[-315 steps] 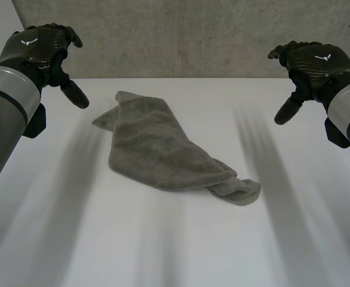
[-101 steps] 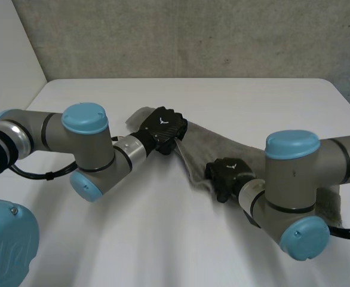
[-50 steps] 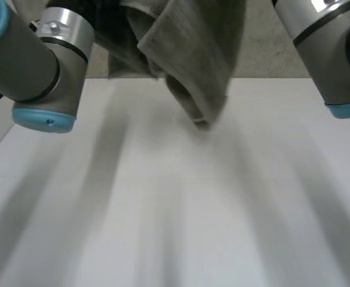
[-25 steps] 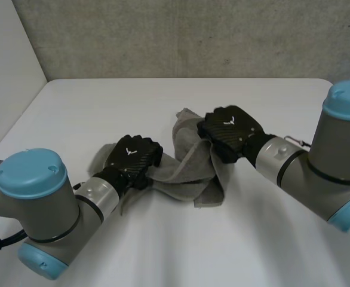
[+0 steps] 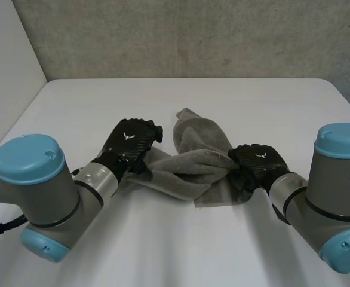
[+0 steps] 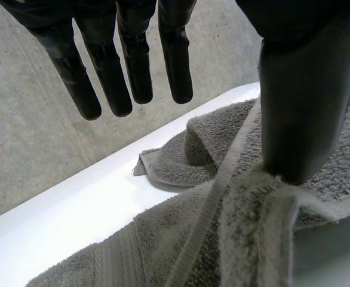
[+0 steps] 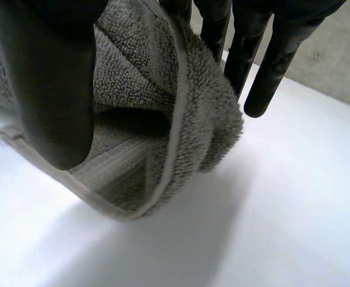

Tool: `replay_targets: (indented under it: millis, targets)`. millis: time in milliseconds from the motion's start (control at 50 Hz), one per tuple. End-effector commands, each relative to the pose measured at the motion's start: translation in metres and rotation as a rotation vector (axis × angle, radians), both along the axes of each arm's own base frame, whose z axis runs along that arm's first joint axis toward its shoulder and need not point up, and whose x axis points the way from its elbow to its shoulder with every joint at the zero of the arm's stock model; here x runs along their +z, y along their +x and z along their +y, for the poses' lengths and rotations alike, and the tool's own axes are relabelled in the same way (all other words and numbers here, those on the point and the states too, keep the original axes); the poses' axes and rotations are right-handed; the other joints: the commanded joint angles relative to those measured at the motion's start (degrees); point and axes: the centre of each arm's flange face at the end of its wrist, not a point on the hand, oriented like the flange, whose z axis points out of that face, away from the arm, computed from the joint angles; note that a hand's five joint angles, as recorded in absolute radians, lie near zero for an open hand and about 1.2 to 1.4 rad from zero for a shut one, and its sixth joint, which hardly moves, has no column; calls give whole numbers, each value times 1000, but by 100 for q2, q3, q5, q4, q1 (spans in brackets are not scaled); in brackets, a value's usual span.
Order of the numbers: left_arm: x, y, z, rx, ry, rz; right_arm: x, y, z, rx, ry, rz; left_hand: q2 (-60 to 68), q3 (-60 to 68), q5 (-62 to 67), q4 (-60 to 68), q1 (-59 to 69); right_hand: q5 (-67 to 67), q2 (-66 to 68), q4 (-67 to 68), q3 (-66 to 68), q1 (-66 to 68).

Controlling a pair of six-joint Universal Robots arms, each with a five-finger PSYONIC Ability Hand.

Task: Fold the towel.

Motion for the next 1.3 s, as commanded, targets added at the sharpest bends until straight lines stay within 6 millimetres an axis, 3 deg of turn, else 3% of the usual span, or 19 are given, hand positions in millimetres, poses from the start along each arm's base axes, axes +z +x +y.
replay_targets:
  millis: [20, 120, 180, 220, 240, 260, 280, 300, 560, 620, 740, 1140, 1200, 1300]
  targets:
    - [2, 1, -7, 9, 4, 0, -7, -2, -3, -103, 103, -190, -258, -296, -26, -278, -210, -127, -337, -351, -306, -313]
    - [9, 19, -13, 59, 33, -12, -14, -1, -6, -128, 113, -251, -274, -313, -43, -295, -227, 176, -34, -48, -3, -10]
    - [9, 25, -12, 66, 49, -20, -18, 1, -11, -129, 93, -272, -291, -330, -60, -312, -243, 1017, 807, 793, 838, 831]
    - [9, 26, -12, 64, 57, -22, -22, 2, -17, -132, 67, -294, -291, -330, -60, -312, -244, 3275, 3065, 3051, 3096, 3089]
    - [8, 29, -14, 60, 61, -23, -22, 2, -17, -132, 67, -294, -308, -347, -76, -328, -260, 3287, 3078, 3064, 3109, 3102]
    - [8, 29, -14, 59, 61, -23, -24, 3, -20, -134, 58, -306, -308, -347, -77, -329, -260, 4470, 4260, 4246, 4291, 4284]
    - [8, 31, -16, 57, 63, -21, -24, 3, -20, -134, 58, -306, -308, -347, -77, -329, -260, 4482, 4272, 4258, 4303, 4296]
    - [8, 31, -16, 57, 63, -21, -24, 4, -21, -132, 49, -314, -308, -347, -77, -329, -260, 5392, 5182, 5168, 5213, 5206]
    - [-1, 60, -42, 104, 93, -30, -20, -8, -34, -165, 22, -317, -308, -347, -77, -329, -260, 5401, 5192, 5177, 5222, 5215]
    - [-20, 69, -49, 103, 81, -133, -19, -9, -35, -163, 17, -315, -308, -347, -77, -329, -260, 5401, 5192, 5177, 5222, 5215]
    - [-36, 74, -48, 98, 80, -212, -17, -8, -36, -160, 12, -315, -325, -364, -93, -345, -277, 5401, 5192, 5177, 5222, 5215]
    - [-59, 43, -42, 15, 100, -226, -19, -8, -34, -150, 10, -291, -89, -128, 142, -110, -42, 5401, 5192, 5177, 5222, 5215]
    - [-62, 36, -42, -1, 96, -225, -17, -9, -34, -150, 2, -287, 415, 376, 647, 395, 463, 5401, 5192, 5177, 5222, 5215]
    - [-63, 27, -46, -14, 90, -207, -10, -9, -34, -143, -19, -281, 2479, 2440, 2711, 2459, 2527, 5401, 5192, 5177, 5222, 5215]
